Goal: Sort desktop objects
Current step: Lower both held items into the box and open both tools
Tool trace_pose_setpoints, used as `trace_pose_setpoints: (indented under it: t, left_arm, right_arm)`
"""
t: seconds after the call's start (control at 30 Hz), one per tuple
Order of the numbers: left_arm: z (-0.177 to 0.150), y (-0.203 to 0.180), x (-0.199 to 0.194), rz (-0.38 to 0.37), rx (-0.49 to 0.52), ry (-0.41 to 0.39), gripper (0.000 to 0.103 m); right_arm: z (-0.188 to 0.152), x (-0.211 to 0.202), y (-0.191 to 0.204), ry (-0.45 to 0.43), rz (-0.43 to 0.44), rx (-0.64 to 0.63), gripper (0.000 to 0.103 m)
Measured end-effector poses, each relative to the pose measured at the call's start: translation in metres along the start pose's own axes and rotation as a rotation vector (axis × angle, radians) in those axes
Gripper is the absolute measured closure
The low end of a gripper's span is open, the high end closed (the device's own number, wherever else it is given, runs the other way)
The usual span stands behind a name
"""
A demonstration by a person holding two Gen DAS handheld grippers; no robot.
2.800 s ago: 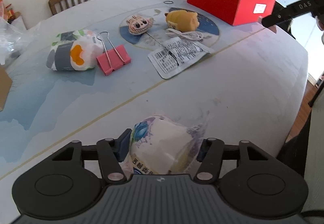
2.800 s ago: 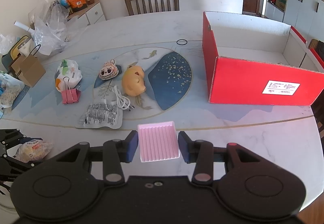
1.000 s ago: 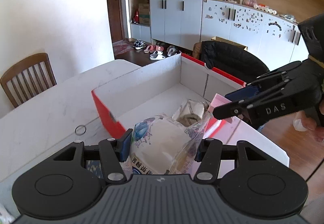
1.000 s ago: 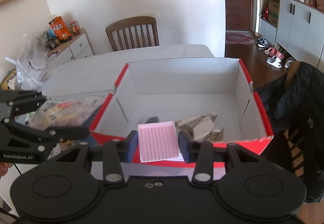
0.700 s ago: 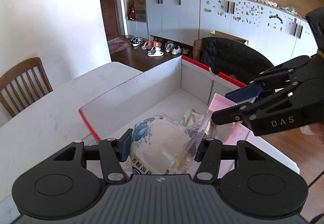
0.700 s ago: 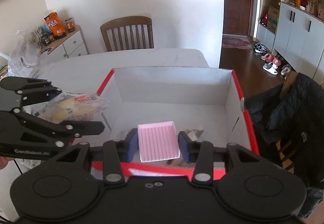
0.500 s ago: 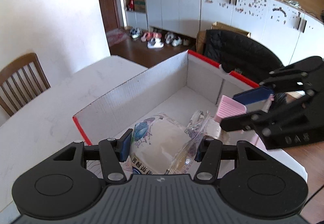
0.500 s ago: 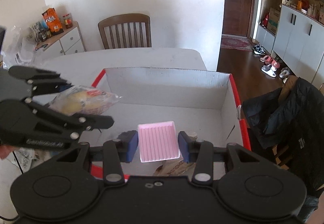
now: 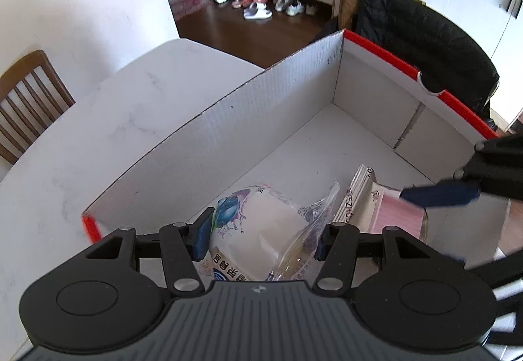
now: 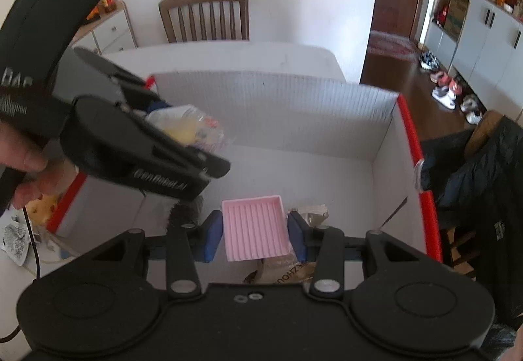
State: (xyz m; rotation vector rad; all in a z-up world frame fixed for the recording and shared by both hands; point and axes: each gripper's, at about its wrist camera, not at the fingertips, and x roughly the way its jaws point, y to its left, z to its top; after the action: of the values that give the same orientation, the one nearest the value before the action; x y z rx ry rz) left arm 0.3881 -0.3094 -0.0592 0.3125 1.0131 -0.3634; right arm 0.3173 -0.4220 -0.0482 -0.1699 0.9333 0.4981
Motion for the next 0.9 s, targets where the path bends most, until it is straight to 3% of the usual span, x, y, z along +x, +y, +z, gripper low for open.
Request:
trace_pose_setpoints:
  t: [0.3, 0.57, 0.73, 0.83, 0.9]
  left_arm:
    - [0.005, -0.011, 0.034, 0.018, 0.093, 0.11, 0.047]
    - [0.004, -0.001, 0.043, -0.019, 0.018, 0.156, 0.045]
    - [0.003, 0.004, 0.038, -0.032, -0.017, 0.144, 0.044]
    - [0.0, 0.007, 0.031, -0.04, -0.036, 0.129, 0.035]
    - [-0.003, 0.008, 0.026, -0.043, -0.047, 0.12, 0.035]
  right_arm:
    - [-0.003, 0.024, 0.002, 0.064, -0.014, -0.006, 0.061]
    - [-0.002, 0.033, 0.009, 0.083, -0.025, -0.052, 0.06]
    - [-0.004, 0.034, 0.014, 0.084, -0.023, -0.062, 0.059]
    - [-0.004, 0.032, 0.012, 0.085, -0.004, -0.043, 0.056]
    - [-0.005, 0.029, 0.011, 0.084, 0.002, -0.038, 0.052]
